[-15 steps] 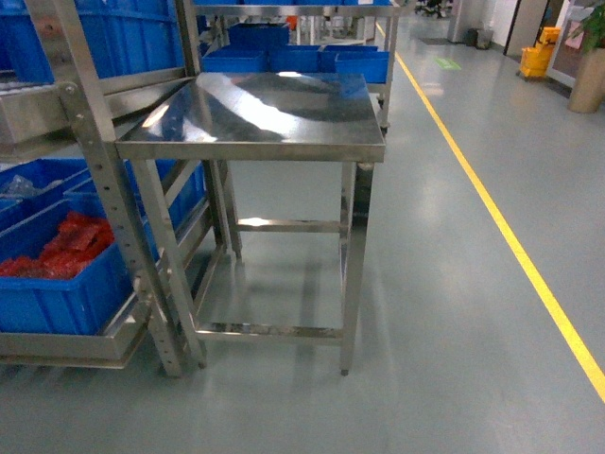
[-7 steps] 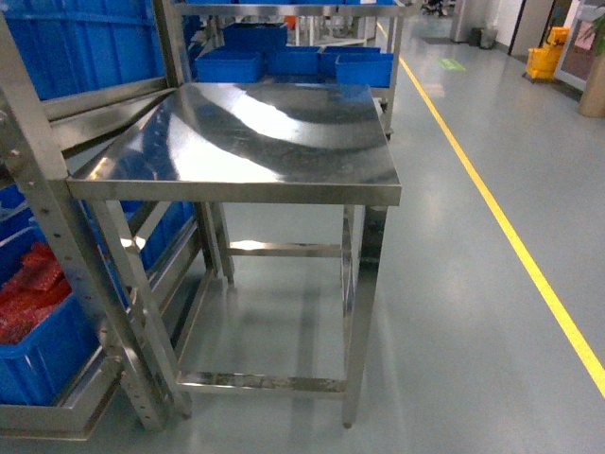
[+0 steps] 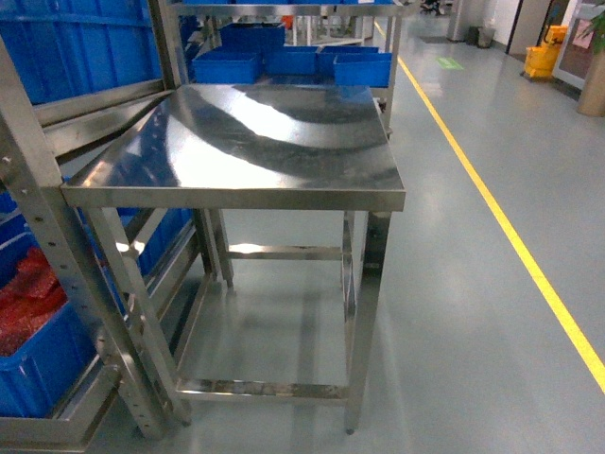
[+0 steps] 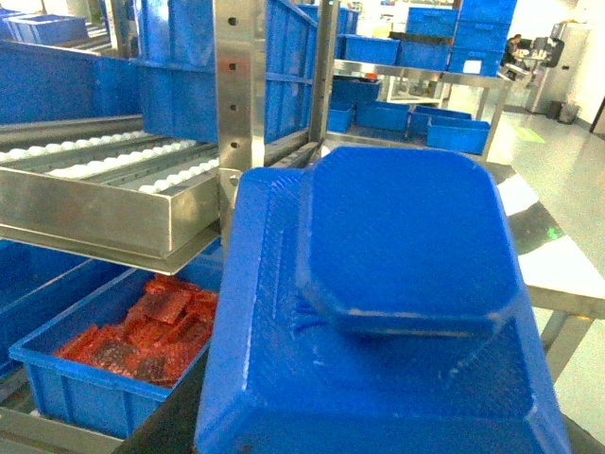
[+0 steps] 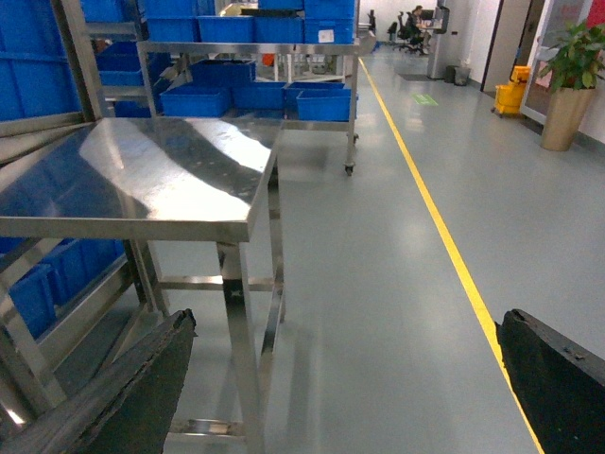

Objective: Pick blue part to blue bin on bottom shelf

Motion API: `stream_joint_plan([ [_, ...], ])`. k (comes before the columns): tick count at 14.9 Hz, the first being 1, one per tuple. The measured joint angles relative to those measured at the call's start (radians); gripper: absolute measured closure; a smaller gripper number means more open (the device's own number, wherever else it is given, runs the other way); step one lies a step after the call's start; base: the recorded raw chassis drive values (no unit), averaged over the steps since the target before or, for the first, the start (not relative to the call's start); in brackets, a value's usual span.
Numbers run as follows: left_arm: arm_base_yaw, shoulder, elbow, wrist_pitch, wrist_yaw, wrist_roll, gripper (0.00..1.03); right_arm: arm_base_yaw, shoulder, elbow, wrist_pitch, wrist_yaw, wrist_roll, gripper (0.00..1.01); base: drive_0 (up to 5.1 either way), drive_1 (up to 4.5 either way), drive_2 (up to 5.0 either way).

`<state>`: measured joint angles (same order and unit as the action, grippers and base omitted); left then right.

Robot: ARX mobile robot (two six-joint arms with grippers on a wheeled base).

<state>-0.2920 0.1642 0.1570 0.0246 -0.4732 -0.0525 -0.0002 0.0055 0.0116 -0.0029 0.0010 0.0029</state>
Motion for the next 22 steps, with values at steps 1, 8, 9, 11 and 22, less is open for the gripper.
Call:
stream_joint_plan([
  [1, 0.000, 0.000, 0.000, -0.002, -0.001, 0.000, 0.60, 0.000, 0.000, 0.000, -0.001, 0.000, 0.000, 0.03, -4.7, 2.72, 2.7],
  [8, 0.000, -0.001, 0.000, -0.002, -0.002, 0.000, 0.60, 0.000, 0.000, 0.000, -0.002, 0.000, 0.000, 0.03, -4.9, 2.50, 2.5],
  [9, 0.000, -0.001, 0.000, -0.001, -0.002, 0.000, 0.60, 0.000, 0.000, 0.000, -0.003, -0.001, 0.000, 0.03, -4.9, 2.55, 2.5],
  [11, 0.000, -0.002, 0.000, 0.000, -0.001, 0.000, 0.60, 0.000, 0.000, 0.000, -0.005, 0.000, 0.000, 0.03, -5.0, 2.50, 2.5],
  [22, 0.000, -0.001, 0.000, 0.000, -0.002, 0.000, 0.60, 0.000, 0.000, 0.000, -0.001, -0.001, 0.000, 0.03, -5.0, 2.45, 2.5],
])
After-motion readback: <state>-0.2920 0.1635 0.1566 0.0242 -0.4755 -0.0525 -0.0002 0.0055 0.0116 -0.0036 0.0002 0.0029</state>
